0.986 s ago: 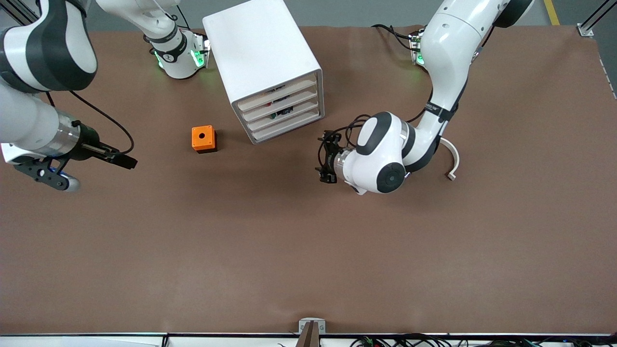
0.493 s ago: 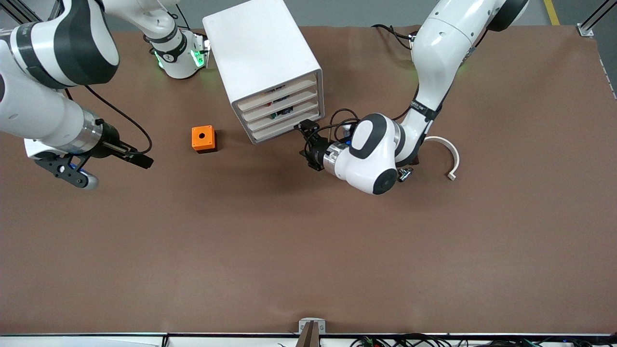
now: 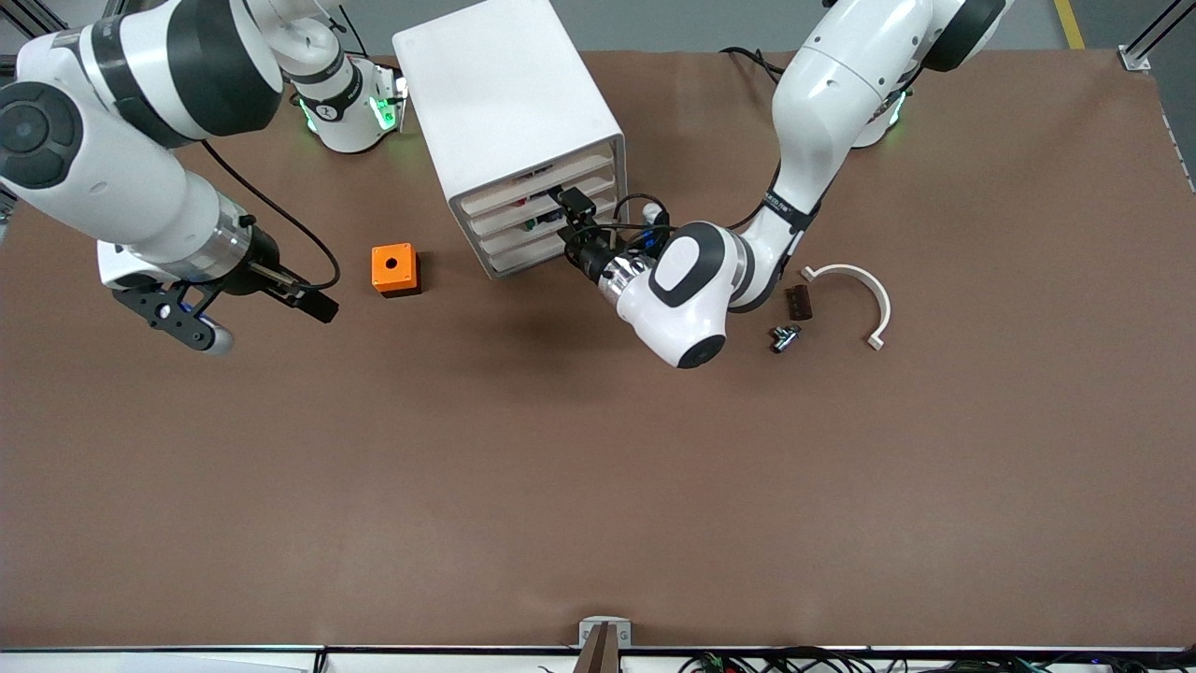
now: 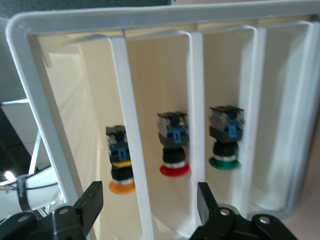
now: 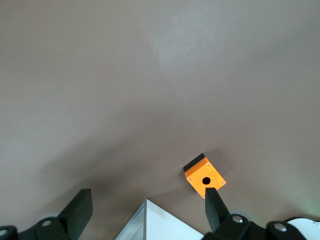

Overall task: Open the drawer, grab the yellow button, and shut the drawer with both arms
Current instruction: 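Grasp the white drawer's front edge with the left gripper, then pull the white drawer open with the left gripper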

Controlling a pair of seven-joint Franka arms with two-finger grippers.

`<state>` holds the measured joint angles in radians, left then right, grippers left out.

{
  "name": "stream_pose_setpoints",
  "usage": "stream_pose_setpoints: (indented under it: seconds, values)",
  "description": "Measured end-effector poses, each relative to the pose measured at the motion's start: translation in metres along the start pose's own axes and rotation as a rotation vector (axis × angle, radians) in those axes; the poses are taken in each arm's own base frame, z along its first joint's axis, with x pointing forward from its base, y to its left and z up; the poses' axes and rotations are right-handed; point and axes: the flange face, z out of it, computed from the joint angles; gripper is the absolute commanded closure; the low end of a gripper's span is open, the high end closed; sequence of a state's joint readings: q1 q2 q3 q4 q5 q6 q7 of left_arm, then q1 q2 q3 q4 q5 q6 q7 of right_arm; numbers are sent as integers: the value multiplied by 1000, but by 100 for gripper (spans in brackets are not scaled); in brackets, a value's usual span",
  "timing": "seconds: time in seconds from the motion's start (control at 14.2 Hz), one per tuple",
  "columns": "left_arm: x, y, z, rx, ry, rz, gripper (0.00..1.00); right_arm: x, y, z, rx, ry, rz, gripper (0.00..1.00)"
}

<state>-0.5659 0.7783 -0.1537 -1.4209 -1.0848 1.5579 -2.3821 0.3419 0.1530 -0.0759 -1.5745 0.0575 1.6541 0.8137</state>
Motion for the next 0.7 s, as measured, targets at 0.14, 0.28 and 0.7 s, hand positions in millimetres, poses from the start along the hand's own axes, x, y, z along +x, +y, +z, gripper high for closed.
stream_pose_setpoints:
  seconds: [0.14,0.28,0.7]
  values:
    - [-1,2,12,26,5,-8,31,-4,-4,0,2,3,16,0]
    - [-3,7,27,48,12,-17,31,-5,-5,1,1,2,21,0]
    - [-4,3,53,70,56,-14,93,-4,-5,1,1,2,25,0]
